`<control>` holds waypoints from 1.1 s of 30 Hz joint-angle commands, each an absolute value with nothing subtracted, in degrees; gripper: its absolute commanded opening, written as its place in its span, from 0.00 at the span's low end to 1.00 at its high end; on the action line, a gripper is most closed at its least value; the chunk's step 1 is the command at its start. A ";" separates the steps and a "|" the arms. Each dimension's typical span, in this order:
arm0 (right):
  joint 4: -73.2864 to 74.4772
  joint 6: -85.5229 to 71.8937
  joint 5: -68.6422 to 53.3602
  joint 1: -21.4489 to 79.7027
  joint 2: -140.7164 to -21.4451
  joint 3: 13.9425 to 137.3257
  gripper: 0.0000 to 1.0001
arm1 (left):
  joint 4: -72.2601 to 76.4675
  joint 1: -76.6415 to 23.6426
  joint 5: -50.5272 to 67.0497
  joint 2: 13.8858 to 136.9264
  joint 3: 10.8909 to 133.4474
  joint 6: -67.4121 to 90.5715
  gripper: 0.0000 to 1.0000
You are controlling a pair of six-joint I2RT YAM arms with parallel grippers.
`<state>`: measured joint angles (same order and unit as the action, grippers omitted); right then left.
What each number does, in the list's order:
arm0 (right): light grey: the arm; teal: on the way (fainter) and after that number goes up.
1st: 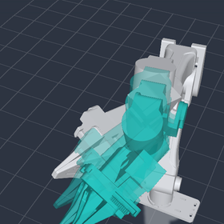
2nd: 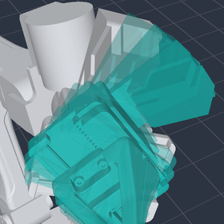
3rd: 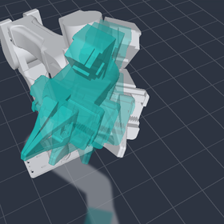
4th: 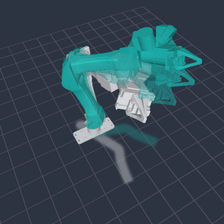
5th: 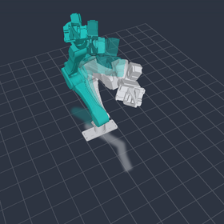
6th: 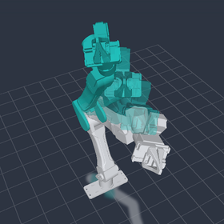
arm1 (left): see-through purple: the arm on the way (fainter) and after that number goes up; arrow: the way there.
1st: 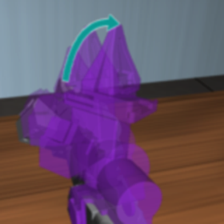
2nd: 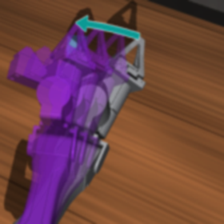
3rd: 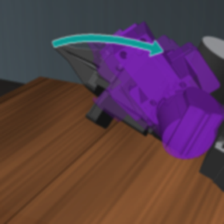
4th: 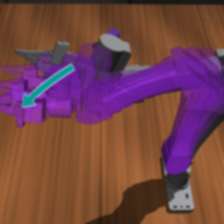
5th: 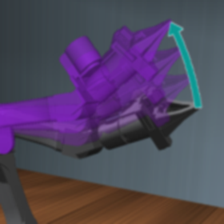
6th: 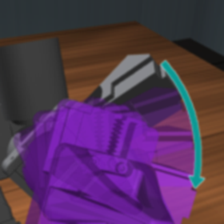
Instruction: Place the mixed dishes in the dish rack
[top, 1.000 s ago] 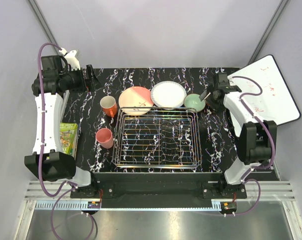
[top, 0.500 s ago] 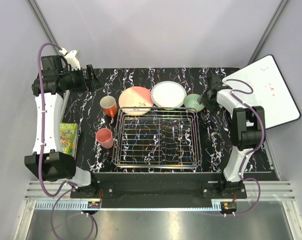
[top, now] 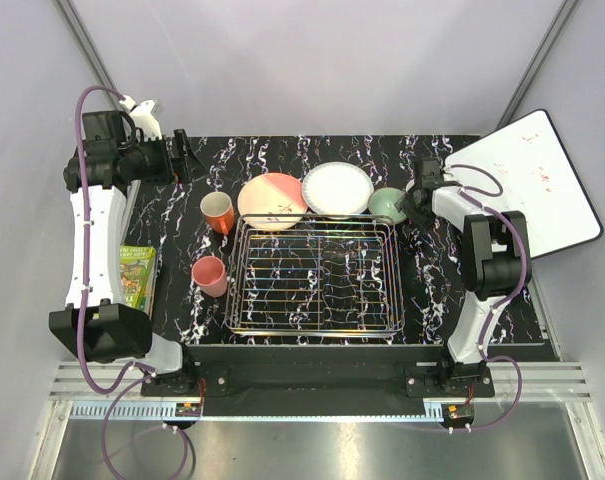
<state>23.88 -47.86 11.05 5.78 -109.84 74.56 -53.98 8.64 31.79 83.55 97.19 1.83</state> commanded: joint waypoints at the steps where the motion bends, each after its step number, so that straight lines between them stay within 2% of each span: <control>1: 19.52 -48.78 10.64 5.71 -110.30 72.25 0.58 | -52.82 9.05 34.10 82.00 98.79 2.11 0.99; 9: 17.06 -47.38 11.07 6.50 -107.85 70.40 0.42 | -52.65 8.96 34.98 81.91 97.82 1.85 0.99; 10: 16.88 -47.20 11.25 6.76 -107.49 69.97 0.34 | -52.73 8.96 35.24 81.83 97.74 1.76 0.99; 13: 16.52 -46.67 11.51 7.12 -106.61 69.61 0.20 | -52.65 9.05 35.33 81.91 97.65 1.58 0.99; 14: 16.61 -46.50 11.60 7.21 -106.44 69.52 0.09 | -52.56 9.05 35.25 81.83 97.65 1.50 0.99; 16: 16.52 -46.06 12.04 7.47 -105.47 69.43 0.03 | -52.56 9.05 35.24 81.83 97.38 1.49 0.99; 24: 15.47 -41.85 12.31 9.66 -100.03 71.98 0.00 | -51.86 9.05 35.86 82.00 96.24 1.58 0.99; 33: 21.43 -32.45 17.83 13.62 -93.18 82.96 0.00 | -51.50 9.05 35.68 81.47 95.36 0.97 0.99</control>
<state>21.98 -37.69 12.69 11.62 -101.12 76.12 -53.49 8.64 34.30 83.50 95.42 1.72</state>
